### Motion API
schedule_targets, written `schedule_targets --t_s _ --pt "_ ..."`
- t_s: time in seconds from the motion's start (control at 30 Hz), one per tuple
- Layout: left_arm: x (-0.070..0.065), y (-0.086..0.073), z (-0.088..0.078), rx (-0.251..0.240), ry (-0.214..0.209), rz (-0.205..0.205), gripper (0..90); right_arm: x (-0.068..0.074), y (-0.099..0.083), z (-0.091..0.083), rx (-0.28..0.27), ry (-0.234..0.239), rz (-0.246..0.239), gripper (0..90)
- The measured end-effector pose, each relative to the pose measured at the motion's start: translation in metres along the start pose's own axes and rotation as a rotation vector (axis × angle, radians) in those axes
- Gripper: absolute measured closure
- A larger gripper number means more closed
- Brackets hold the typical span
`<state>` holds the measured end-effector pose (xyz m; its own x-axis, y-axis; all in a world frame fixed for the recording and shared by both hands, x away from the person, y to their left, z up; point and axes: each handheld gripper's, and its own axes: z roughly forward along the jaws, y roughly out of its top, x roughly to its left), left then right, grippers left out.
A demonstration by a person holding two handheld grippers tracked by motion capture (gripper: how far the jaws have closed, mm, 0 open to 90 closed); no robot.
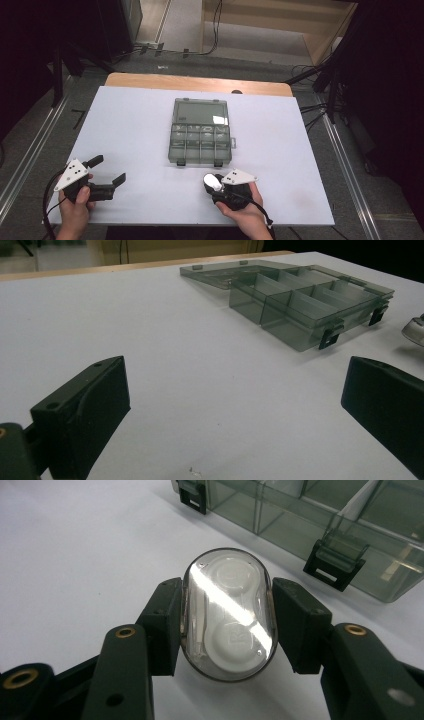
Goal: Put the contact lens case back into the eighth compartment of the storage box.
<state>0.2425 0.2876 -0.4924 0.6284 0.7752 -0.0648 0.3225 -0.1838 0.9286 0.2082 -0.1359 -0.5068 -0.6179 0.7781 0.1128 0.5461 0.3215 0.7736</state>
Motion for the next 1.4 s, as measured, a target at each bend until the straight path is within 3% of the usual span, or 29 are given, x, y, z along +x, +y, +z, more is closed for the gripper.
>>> schedule_targets --t_s 1.4 --pt "-0.005 -0.001 0.0 -0.007 0.001 0.024 0.0 -0.015 0.017 -0.017 -0.063 -0.006 0.029 47.6"
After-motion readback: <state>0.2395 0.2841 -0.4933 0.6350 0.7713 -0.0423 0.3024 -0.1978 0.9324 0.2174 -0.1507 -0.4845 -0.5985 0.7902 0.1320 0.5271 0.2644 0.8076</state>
